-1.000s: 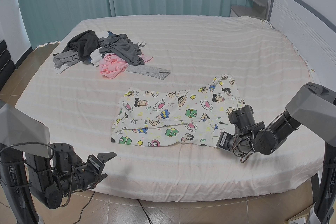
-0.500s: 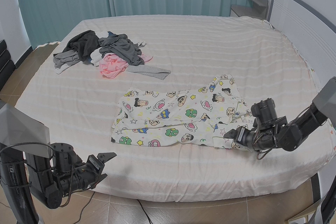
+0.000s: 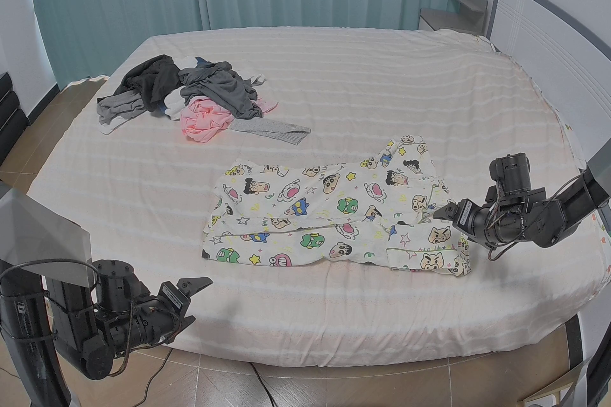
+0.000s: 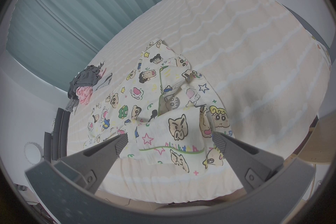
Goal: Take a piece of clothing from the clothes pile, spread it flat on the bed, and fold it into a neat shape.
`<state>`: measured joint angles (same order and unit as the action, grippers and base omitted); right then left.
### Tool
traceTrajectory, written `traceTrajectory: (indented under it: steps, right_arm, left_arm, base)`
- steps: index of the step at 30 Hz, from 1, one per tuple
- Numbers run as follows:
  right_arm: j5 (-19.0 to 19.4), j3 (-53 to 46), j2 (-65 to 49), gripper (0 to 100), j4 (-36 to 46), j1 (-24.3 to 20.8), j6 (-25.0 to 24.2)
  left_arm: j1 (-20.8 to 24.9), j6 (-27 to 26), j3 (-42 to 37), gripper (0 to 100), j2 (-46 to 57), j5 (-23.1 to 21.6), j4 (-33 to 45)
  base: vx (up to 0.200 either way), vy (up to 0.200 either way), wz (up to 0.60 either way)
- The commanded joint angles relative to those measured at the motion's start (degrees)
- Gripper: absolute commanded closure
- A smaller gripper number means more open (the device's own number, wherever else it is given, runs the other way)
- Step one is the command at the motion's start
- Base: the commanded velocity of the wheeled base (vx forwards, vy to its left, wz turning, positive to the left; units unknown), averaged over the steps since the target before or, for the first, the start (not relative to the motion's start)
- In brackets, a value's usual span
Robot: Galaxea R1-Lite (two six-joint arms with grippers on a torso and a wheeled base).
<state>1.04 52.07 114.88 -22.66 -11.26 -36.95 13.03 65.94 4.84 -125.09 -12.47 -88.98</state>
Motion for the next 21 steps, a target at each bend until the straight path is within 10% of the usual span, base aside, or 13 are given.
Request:
traceTrajectory:
  steps: [1,21]
  right_arm:
    - [0.1,0.9,3.0,0,-0.2,-0.1,0.0]
    - [1.7,3.0,6.8,0,-0.4,-0.2,-1.0]
  left_arm:
    - [0.0,0.1,0.0,0,-0.2,0.0,-1.0]
    - [0.0,0.0,0.0,0,-0.2,0.0,-1.0]
  base:
    - [0.000,0.000,0.00]
    - [0.000,0.000,0.00]
